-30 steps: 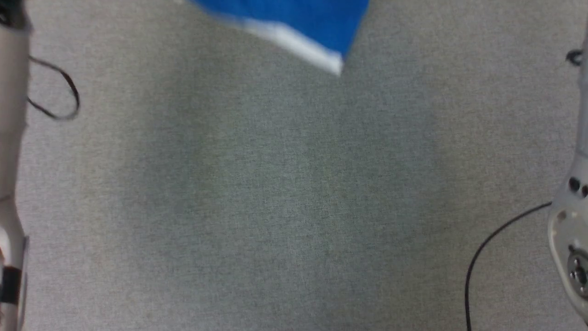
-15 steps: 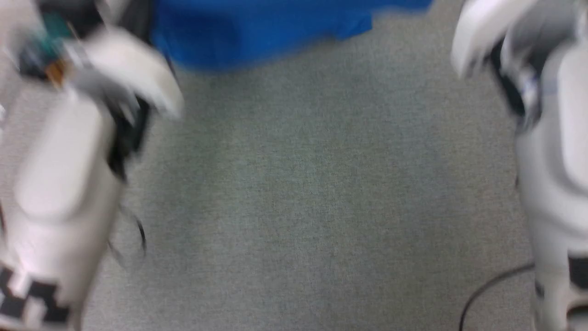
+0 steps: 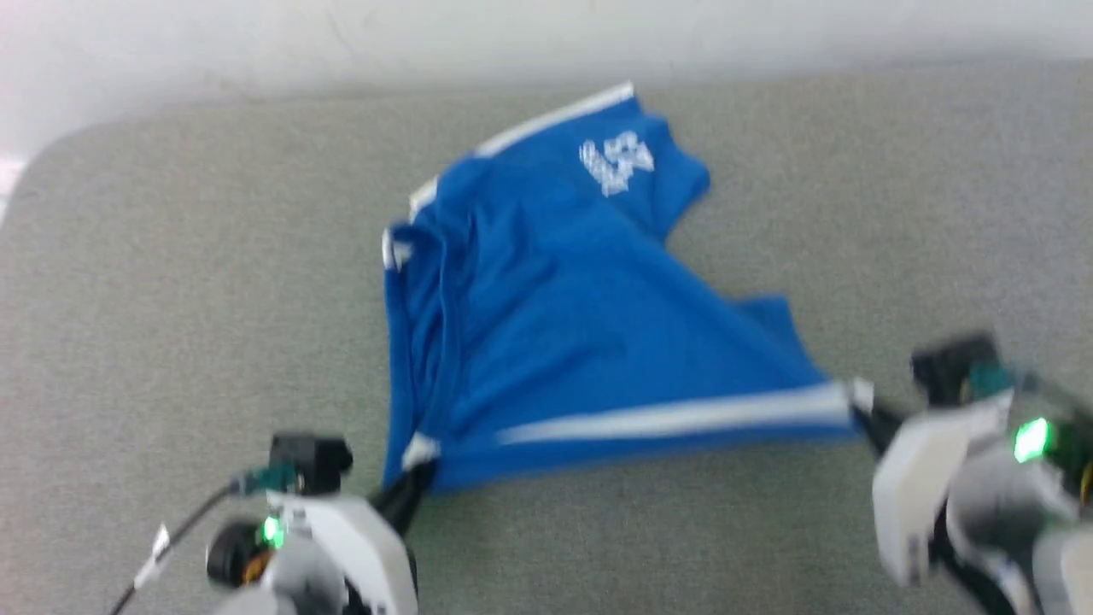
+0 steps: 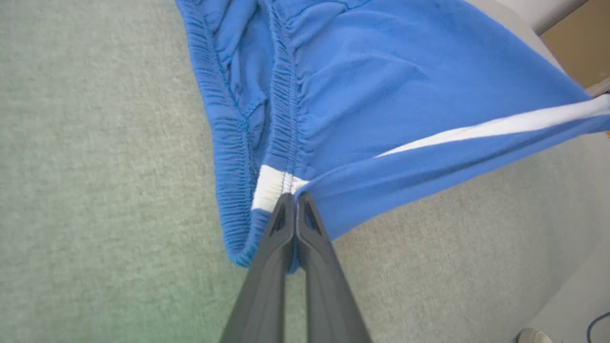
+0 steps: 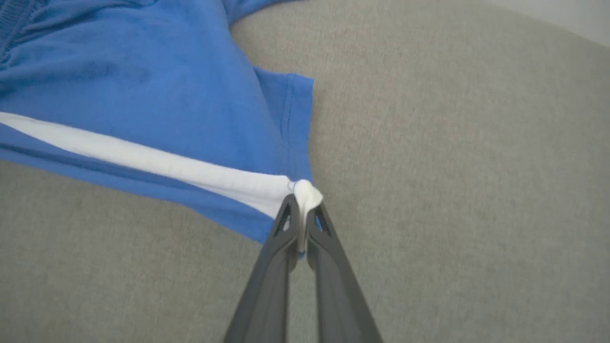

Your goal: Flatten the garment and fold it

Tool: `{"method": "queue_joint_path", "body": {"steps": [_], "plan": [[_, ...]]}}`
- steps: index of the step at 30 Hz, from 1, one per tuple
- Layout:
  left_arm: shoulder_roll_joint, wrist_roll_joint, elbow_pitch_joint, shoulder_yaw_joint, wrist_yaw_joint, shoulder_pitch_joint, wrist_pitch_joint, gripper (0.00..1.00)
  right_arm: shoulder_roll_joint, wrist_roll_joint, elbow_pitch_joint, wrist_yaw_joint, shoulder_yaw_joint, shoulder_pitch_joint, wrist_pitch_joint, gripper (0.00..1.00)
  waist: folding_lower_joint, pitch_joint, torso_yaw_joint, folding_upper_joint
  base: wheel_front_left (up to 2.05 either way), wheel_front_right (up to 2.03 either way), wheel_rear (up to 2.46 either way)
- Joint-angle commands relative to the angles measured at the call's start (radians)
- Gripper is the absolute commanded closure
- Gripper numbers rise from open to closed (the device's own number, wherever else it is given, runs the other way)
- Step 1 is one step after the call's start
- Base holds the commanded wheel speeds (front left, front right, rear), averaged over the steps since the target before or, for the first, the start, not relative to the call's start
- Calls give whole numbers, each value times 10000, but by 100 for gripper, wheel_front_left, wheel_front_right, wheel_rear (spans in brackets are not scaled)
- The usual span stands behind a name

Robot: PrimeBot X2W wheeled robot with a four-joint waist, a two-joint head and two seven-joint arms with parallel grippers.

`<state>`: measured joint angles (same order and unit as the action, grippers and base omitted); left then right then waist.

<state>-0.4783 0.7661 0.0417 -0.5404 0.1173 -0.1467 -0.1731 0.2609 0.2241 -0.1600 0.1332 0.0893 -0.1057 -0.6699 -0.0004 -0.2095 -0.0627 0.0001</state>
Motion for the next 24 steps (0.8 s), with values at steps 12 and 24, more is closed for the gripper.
{"method": "queue_joint_path", "body": {"steps": [12,24], "plan": [[-715,1172,-2986,-348,1895,3228,-2048,100,-255,237,-2205,-25,-778,3349,-1916,100,4,760,281,-1,0,0,0],[628,415,-2635,163,1423,631,-431,100,711,-156,-1034,-25,217,-778,179,100,4,159,1151,-1,0,0,0]]}}
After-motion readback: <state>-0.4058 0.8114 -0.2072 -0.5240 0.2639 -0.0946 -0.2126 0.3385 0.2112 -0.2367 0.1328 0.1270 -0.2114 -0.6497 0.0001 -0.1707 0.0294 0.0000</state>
